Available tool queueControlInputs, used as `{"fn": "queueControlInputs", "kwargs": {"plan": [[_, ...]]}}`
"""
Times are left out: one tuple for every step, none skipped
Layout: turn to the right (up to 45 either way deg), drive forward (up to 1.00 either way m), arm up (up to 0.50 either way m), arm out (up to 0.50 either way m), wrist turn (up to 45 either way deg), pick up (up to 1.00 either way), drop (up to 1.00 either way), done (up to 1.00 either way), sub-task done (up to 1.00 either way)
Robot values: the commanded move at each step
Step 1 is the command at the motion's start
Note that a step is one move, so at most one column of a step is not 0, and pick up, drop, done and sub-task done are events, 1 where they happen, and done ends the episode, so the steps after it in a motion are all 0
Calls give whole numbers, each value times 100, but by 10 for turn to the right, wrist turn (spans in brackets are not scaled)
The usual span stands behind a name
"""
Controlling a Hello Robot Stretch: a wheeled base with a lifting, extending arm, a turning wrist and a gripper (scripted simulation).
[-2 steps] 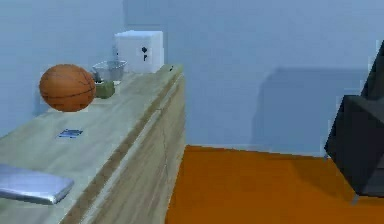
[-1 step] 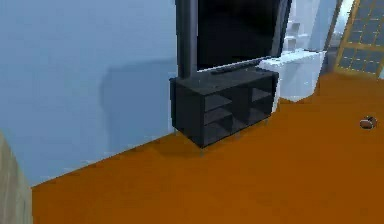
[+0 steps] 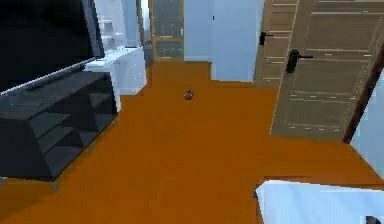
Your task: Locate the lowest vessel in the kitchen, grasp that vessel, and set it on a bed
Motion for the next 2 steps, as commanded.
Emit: {"fn": "queueControlInputs", "kwargs": {"plan": [[450,0,0,0,0,0,0,0,0],[420,0,0,0,0,0,0,0,0]]}}
